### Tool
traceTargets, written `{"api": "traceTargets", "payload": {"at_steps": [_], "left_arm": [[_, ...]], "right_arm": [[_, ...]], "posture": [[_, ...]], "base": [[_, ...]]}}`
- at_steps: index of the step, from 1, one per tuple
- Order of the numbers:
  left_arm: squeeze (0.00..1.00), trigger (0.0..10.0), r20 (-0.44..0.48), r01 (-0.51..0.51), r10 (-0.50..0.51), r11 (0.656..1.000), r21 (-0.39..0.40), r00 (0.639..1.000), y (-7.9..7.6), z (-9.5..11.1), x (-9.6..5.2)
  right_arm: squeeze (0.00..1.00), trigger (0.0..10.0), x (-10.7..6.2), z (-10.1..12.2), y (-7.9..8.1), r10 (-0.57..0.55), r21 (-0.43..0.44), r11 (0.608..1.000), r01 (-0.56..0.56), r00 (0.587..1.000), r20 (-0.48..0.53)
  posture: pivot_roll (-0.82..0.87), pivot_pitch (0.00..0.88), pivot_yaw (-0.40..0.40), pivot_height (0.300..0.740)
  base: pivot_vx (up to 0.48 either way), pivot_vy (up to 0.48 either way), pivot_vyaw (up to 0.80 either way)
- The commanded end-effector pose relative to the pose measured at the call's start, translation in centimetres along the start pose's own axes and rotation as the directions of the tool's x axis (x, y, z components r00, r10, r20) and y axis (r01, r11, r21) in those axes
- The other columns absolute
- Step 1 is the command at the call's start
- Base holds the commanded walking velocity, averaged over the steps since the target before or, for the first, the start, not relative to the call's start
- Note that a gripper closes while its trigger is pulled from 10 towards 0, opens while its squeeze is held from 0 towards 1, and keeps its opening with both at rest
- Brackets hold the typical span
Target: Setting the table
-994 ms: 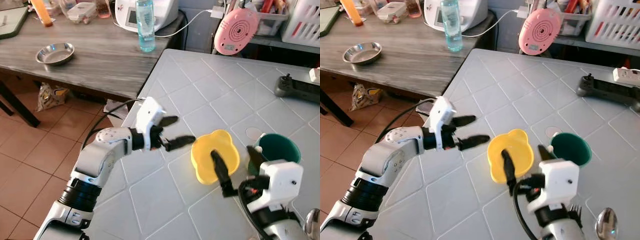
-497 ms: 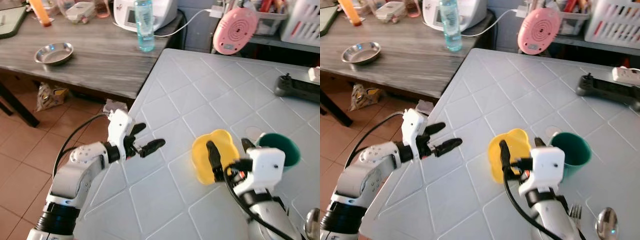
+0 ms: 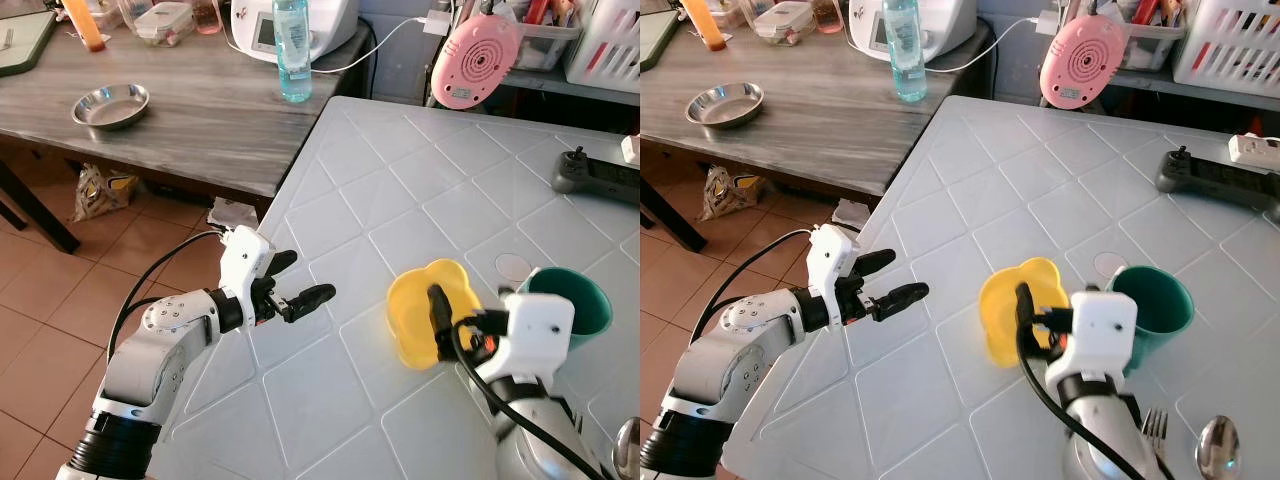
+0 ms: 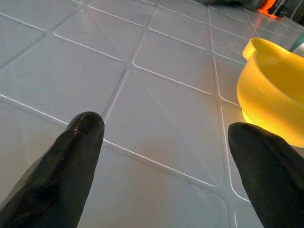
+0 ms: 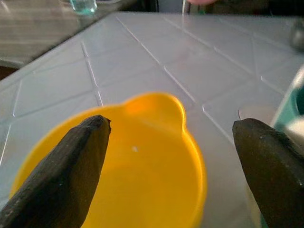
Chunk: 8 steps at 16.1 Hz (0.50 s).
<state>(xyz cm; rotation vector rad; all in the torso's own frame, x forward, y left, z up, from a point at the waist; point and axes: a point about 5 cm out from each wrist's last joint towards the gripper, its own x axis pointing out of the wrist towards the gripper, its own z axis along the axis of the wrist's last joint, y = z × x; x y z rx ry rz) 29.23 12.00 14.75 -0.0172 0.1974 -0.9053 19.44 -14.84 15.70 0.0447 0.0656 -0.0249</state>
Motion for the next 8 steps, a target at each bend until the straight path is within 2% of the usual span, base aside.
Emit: {"api": "traceTargets", "payload": {"at_steps": [1, 4, 8], "left_arm": [[0.00, 10.0, -0.024, 0.012, -0.012, 1.000, 0.015, 1.000, -0.06, -0.01, -0.08], [0.00, 10.0, -0.037, 0.029, -0.029, 0.999, 0.019, 0.999, -0.21, -0.12, 0.08], [0.00, 10.0, -0.032, 0.037, -0.037, 0.999, 0.018, 0.999, -0.40, -0.10, 0.30]], "right_arm": [[0.00, 10.0, -0.48, 0.01, -0.06, -0.014, 0.029, 0.999, 0.014, 1.000, -0.016], [0.00, 10.0, -0.87, -0.65, 0.43, 0.008, 0.124, 0.992, 0.002, 0.997, -0.080], [0.00, 10.0, -0.36, -0.50, 0.89, 0.024, 0.203, 0.979, -0.006, 0.996, -0.090]], "posture": [[0.00, 0.170, 0.035, 0.740], [-0.01, 0.176, 0.044, 0.740], [-0.01, 0.174, 0.044, 0.740]], "base": [[0.000, 0.000, 0.00], [0.000, 0.000, 0.00], [0.000, 0.000, 0.00]]}}
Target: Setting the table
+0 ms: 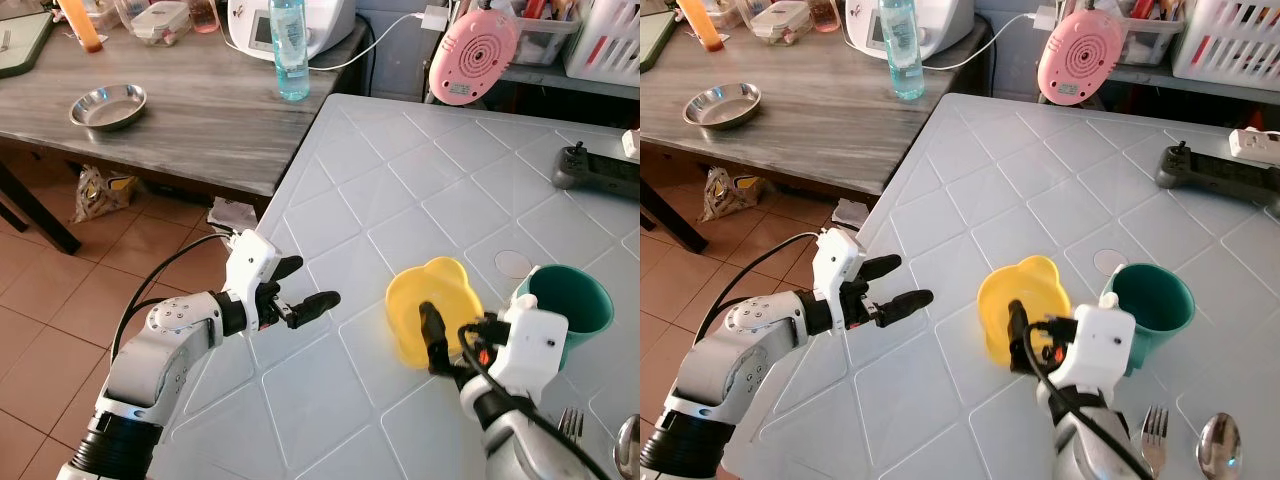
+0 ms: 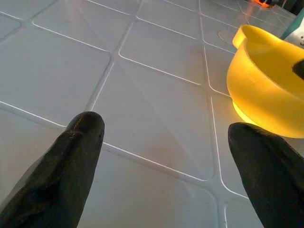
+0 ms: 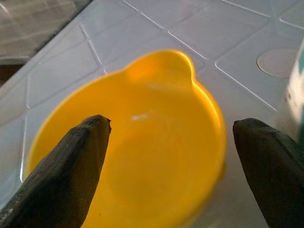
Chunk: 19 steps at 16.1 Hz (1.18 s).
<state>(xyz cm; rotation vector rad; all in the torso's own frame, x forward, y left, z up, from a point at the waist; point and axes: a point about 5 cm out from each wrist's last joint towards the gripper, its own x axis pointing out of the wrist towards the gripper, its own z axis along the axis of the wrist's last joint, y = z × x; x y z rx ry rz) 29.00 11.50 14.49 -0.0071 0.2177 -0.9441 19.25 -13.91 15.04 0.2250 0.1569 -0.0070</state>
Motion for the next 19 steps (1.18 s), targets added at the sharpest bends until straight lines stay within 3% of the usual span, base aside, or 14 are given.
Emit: {"api": "traceTargets", "payload": {"at_steps": [1, 2, 3, 4, 5, 10, 15, 19], "left_arm": [[0.00, 10.0, -0.007, 0.002, -0.002, 1.000, 0.016, 1.000, 0.0, 0.2, 0.1], [0.00, 10.0, -0.006, 0.004, -0.004, 1.000, 0.018, 1.000, 0.0, 0.2, 0.2], [0.00, 10.0, -0.006, 0.009, -0.009, 1.000, 0.018, 1.000, -0.1, 0.3, 0.3], [0.00, 10.0, -0.007, 0.012, -0.012, 1.000, 0.018, 1.000, -0.1, 0.3, 0.3], [0.00, 10.0, -0.007, 0.049, -0.049, 0.999, 0.012, 0.999, -0.3, 0.3, 0.1], [0.00, 10.0, -0.007, 0.160, -0.160, 0.987, -0.022, 0.987, -1.3, 0.2, -0.1], [0.00, 10.0, 0.060, 0.261, -0.257, 0.962, -0.081, 0.965, -2.5, 1.1, -0.2], [0.00, 10.0, 0.063, 0.270, -0.265, 0.959, -0.083, 0.962, -2.6, 1.2, -0.2]], "right_arm": [[0.00, 10.0, 0.3, 0.4, 0.2, 0.002, 0.042, 0.999, -0.002, 1.000, 0.005], [0.00, 10.0, 0.8, 0.6, 0.4, 0.010, 0.055, 0.998, -0.010, 1.000, 0.002], [0.00, 2.4, 1.1, 0.6, 0.6, 0.009, 0.067, 0.998, -0.008, 1.000, -0.008], [0.00, 2.4, 1.1, 0.6, 0.6, 0.007, 0.072, 0.997, -0.006, 1.000, -0.013], [0.00, 0.0, 1.0, 0.4, 0.4, -0.005, 0.085, 0.996, 0.009, 0.999, -0.038], [0.00, 0.0, 0.9, -0.4, -0.4, -0.048, 0.094, 0.994, 0.060, 0.992, -0.115], [0.00, 0.0, 0.9, -0.6, -0.6, -0.064, 0.123, 0.989, 0.083, 0.987, -0.148], [0.00, 0.0, 1.0, -0.7, -0.8, -0.066, 0.122, 0.989, 0.086, 0.985, -0.162]], "posture": [[-0.01, 0.172, 0.041, 0.740], [0.00, 0.171, 0.038, 0.740], [0.00, 0.170, 0.035, 0.740], [0.00, 0.170, 0.034, 0.740], [0.00, 0.170, 0.031, 0.740], [0.00, 0.164, 0.032, 0.740], [-0.01, 0.162, 0.029, 0.740], [0.00, 0.158, 0.024, 0.740]], "base": [[0.000, 0.000, 0.00], [0.000, 0.000, 0.00], [0.000, 0.000, 0.00], [0.000, 0.000, 0.00], [0.000, 0.000, 0.00], [0.000, 0.000, 0.00], [0.000, 0.000, 0.00], [0.000, 0.000, 0.00]]}}
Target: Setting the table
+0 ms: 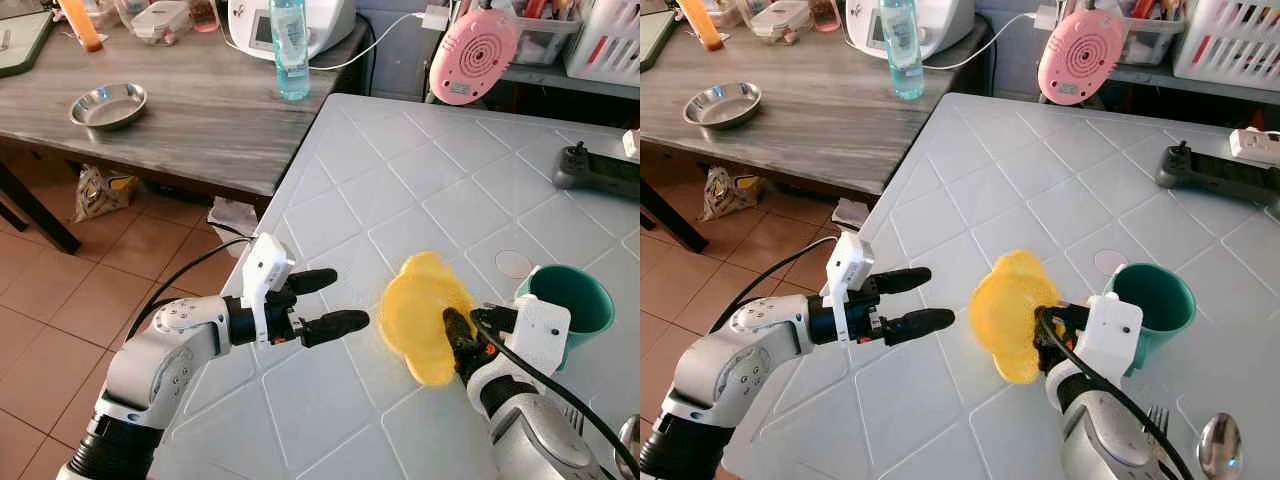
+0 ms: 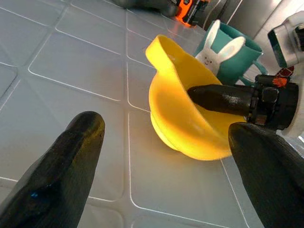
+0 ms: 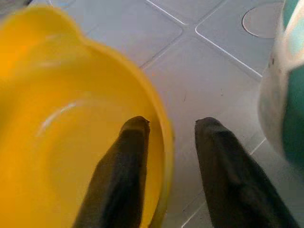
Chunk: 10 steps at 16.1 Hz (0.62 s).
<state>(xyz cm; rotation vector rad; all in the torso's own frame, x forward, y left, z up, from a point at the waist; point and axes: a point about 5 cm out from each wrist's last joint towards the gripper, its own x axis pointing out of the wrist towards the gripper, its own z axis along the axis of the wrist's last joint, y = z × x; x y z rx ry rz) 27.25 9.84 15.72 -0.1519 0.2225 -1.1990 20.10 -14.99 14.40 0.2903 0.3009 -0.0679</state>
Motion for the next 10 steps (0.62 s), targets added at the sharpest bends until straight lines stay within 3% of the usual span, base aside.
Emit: {"api": "traceTargets", "payload": {"at_steps": [1, 10], "left_arm": [[0.00, 10.0, 0.004, 0.000, 0.000, 1.000, 0.007, 1.000, -0.20, 0.26, -0.29], [0.00, 10.0, 0.008, -0.057, 0.057, 0.998, 0.033, 0.998, 0.47, 0.37, -0.22]], "right_arm": [[0.00, 0.0, 0.08, -0.45, 0.28, -0.004, 0.058, 0.998, 0.005, 1.000, -0.026], [0.00, 0.0, 0.36, -0.27, -0.23, -0.027, 0.073, 0.997, 0.028, 0.999, -0.026]], "posture": [[0.00, 0.152, 0.024, 0.740], [0.00, 0.143, 0.016, 0.740]], "base": [[0.000, 0.000, 0.00], [0.000, 0.000, 0.00]]}}
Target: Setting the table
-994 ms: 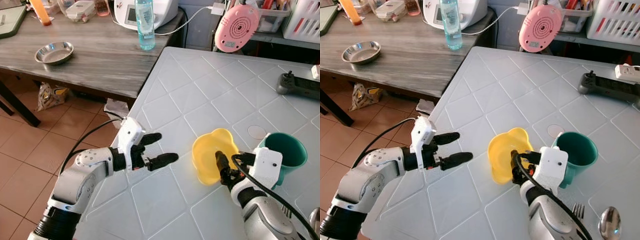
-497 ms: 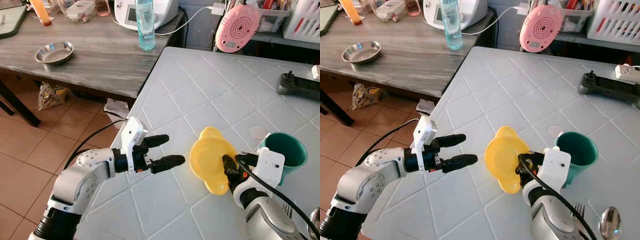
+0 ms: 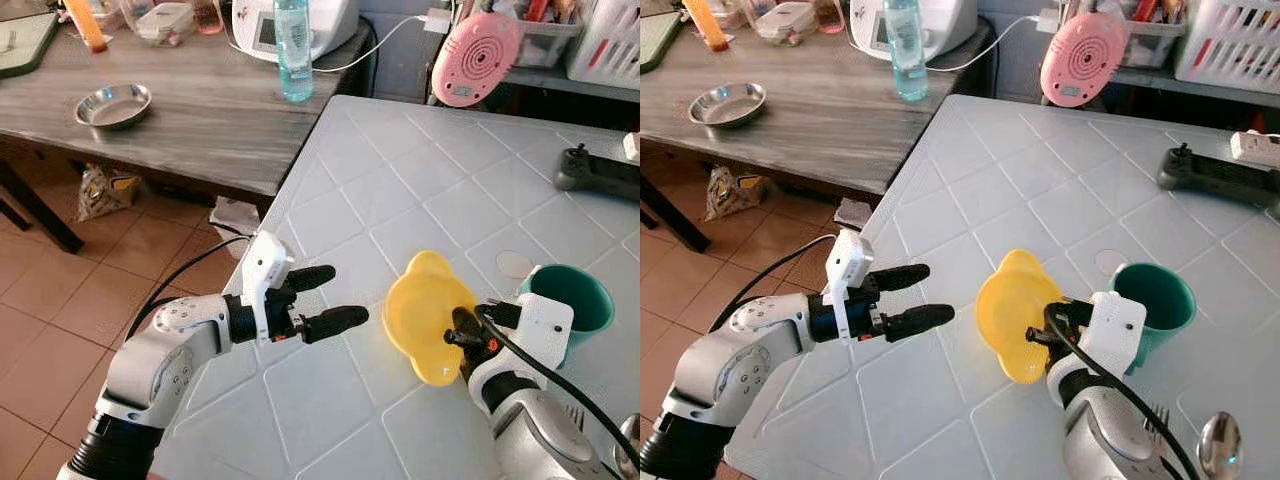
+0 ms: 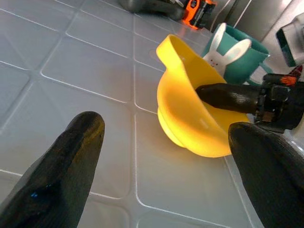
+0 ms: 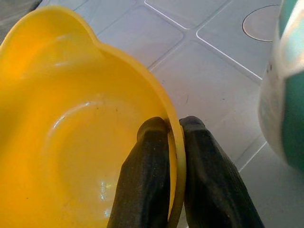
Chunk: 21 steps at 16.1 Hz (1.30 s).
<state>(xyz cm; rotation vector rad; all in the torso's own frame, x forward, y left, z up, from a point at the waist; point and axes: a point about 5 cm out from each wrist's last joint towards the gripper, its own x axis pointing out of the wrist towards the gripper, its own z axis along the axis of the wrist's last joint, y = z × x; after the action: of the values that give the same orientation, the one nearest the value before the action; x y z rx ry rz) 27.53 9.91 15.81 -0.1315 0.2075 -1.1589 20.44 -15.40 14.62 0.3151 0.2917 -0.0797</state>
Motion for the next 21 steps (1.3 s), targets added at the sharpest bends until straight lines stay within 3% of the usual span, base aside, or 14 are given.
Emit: {"api": "traceTargets", "payload": {"at_steps": [1, 5, 7, 8, 9, 13, 16, 21], "left_arm": [[0.00, 10.0, 0.005, -0.034, 0.034, 0.999, 0.016, 0.999, 0.4, 0.2, -0.2], [0.00, 10.0, 0.047, -0.168, 0.166, 0.984, 0.065, 0.985, 2.0, 0.7, -0.2], [0.00, 10.0, 0.089, -0.257, 0.249, 0.961, 0.101, 0.964, 2.8, 1.1, -0.2], [0.00, 10.0, 0.135, -0.335, 0.324, 0.939, 0.072, 0.936, 3.6, 1.5, -0.2], [0.00, 10.0, 0.158, -0.382, 0.363, 0.917, 0.111, 0.918, 3.9, 1.7, -0.3], [0.00, 10.0, 0.198, -0.522, 0.498, 0.848, 0.094, 0.844, 4.7, 1.1, -0.5], [0.00, 10.0, 0.182, -0.574, 0.553, 0.813, 0.093, 0.813, 5.0, 0.4, -0.7], [0.00, 10.0, 0.165, -0.593, 0.576, 0.801, 0.084, 0.801, 5.4, 0.2, -0.3]], "right_arm": [[0.00, 0.0, 0.2, -0.5, 0.0, -0.024, 0.052, 0.998, 0.025, 0.999, -0.029], [0.00, 0.0, 0.3, 3.3, 0.5, 0.012, 0.068, 0.997, -0.027, 0.977, 0.213], [0.00, 0.0, 0.2, 3.9, 0.8, 0.036, 0.101, 0.993, -0.064, 0.965, 0.262], [0.00, 0.0, 0.0, 4.3, 1.1, 0.057, 0.106, 0.990, -0.093, 0.951, 0.303], [0.00, 0.0, -0.2, 4.6, 1.3, 0.076, 0.090, 0.990, -0.112, 0.940, 0.333], [0.00, 0.0, -0.3, 5.0, 1.5, 0.105, 0.047, 0.990, -0.132, 0.920, 0.379], [0.00, 0.0, -0.2, 4.8, 0.9, 0.073, 0.024, 0.996, -0.088, 0.922, 0.379], [0.00, 0.0, -0.1, 4.5, 0.9, 0.072, 0.016, 0.996, -0.085, 0.921, 0.383]], "posture": [[0.00, 0.144, 0.017, 0.740], [0.00, 0.143, 0.013, 0.740], [0.01, 0.141, 0.012, 0.740], [0.01, 0.141, 0.012, 0.740], [0.01, 0.141, 0.012, 0.740], [0.01, 0.133, 0.000, 0.740], [0.02, 0.136, -0.009, 0.740], [0.02, 0.131, -0.009, 0.740]], "base": [[0.000, 0.000, 0.00], [0.000, 0.000, 0.00], [0.000, 0.000, 0.00], [0.000, 0.000, 0.00], [0.000, 0.000, 0.00], [0.000, 0.000, 0.00], [0.000, 0.000, 0.00], [0.000, 0.000, 0.00]]}}
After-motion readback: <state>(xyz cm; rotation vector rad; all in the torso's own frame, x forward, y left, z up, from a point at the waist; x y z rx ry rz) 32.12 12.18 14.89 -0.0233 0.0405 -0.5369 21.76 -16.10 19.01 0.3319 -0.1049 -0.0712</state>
